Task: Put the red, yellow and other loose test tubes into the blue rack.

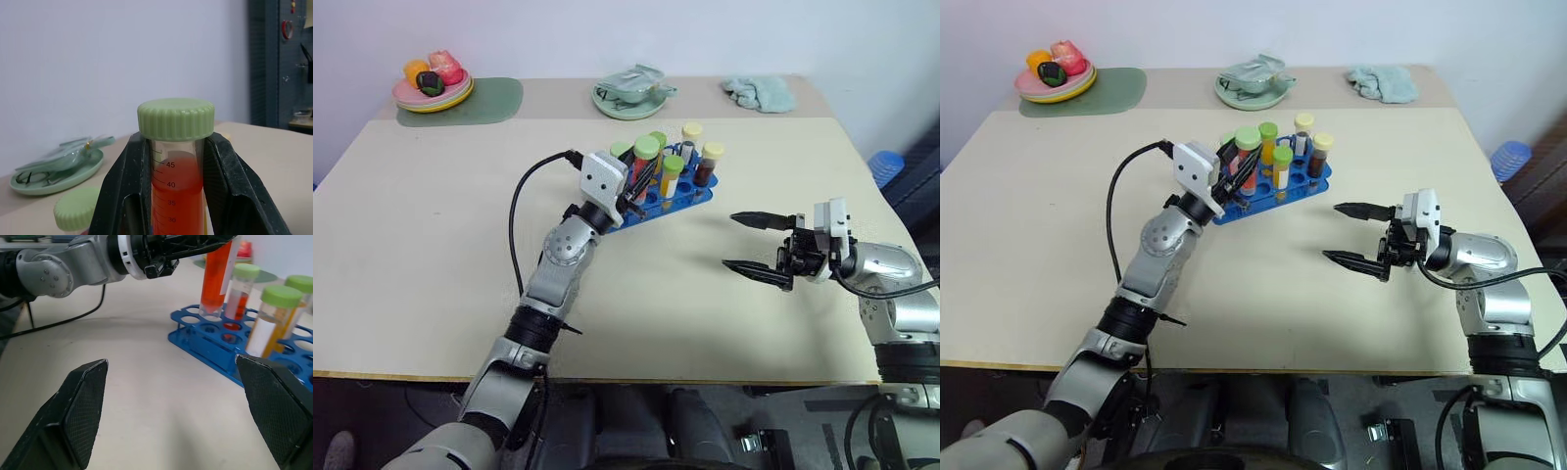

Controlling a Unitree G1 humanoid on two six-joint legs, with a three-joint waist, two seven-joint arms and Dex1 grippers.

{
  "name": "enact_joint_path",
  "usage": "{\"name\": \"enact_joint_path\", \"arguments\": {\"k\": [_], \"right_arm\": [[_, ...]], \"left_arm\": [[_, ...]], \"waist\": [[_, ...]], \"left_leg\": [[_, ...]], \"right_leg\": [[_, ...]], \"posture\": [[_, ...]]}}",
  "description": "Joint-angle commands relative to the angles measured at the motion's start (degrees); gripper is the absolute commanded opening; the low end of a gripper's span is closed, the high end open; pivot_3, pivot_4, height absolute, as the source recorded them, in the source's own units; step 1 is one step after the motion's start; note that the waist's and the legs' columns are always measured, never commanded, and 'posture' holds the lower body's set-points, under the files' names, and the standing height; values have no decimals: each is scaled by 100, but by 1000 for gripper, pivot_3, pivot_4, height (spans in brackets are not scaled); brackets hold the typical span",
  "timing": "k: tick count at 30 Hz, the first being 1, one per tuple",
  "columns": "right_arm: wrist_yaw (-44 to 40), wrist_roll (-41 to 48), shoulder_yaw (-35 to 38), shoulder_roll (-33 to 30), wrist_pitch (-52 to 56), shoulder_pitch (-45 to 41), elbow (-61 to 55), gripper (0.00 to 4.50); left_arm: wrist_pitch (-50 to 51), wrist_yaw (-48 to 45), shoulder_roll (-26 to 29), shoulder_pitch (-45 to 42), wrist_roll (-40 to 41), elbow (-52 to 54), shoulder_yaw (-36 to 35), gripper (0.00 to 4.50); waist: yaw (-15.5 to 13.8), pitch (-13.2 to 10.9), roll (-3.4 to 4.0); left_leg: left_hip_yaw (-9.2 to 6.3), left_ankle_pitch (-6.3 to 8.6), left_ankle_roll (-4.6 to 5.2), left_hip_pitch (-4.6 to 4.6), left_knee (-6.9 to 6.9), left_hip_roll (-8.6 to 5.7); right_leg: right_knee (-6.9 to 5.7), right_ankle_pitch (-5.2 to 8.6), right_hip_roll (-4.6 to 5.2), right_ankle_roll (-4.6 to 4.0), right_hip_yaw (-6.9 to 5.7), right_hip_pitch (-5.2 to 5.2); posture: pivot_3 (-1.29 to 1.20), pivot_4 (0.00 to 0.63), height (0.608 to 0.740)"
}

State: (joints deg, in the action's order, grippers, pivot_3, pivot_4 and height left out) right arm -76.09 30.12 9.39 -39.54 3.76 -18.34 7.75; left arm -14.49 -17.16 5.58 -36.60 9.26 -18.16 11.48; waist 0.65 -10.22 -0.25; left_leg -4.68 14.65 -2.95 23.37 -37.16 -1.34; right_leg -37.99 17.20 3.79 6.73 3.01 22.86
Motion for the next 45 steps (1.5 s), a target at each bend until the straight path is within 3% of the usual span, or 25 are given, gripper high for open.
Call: {"name": "enact_joint_path", "arguments": {"k": [1,8,16,30,33,37,45], "right_arm": [[102,62,174,-107,11,35,-283,4296],[204,74,227,-111,13,125,-348,4296],[295,99,240,-123,48,168,-443,4296],[571,114,160,-105,320,104,-800,4296],[656,120,122,-82,418,49,-903,4296],[800,139,84,-31,548,-2,-1051,4296],[1818,-5,-47,329,989,242,-1761,4296]], "left_arm": [[-393,-34,-73,-156,-181,-315,-191,816],[-909,-17,-167,-186,-432,-1330,-365,816],[-1175,-140,-312,-266,-595,-1729,-386,816],[-943,-463,-364,-85,-516,-1512,-481,816],[-662,-929,-408,-34,-35,-1323,-587,2260],[-624,-620,-460,-49,-80,-1004,-749,4363],[789,-750,204,865,261,1039,-980,4363]], "waist": [[15,0,0],[-3,0,0],[1,2,1],[2,2,0],[2,2,0],[4,2,0],[27,4,3]], "left_leg": [[0,0,0,0,0,0],[-1,1,2,-2,-1,-1],[-2,3,6,-10,-1,-1],[-6,6,10,-8,-3,-2],[-6,6,11,-8,-3,-2],[-9,6,11,-7,-4,-1],[-17,7,12,-10,-1,7]], "right_leg": [[0,0,0,0,0,1],[-1,0,0,1,-1,-3],[-2,0,-1,2,-1,-10],[-2,-1,-1,3,-3,-10],[-2,-1,-1,3,-3,-10],[-2,-1,-1,3,-4,-10],[-9,-1,-7,2,-1,-6]], "posture": [[0,150,740],[0,150,740],[0,150,740],[0,150,740],[0,150,740],[0,150,740],[0,150,740]]}}
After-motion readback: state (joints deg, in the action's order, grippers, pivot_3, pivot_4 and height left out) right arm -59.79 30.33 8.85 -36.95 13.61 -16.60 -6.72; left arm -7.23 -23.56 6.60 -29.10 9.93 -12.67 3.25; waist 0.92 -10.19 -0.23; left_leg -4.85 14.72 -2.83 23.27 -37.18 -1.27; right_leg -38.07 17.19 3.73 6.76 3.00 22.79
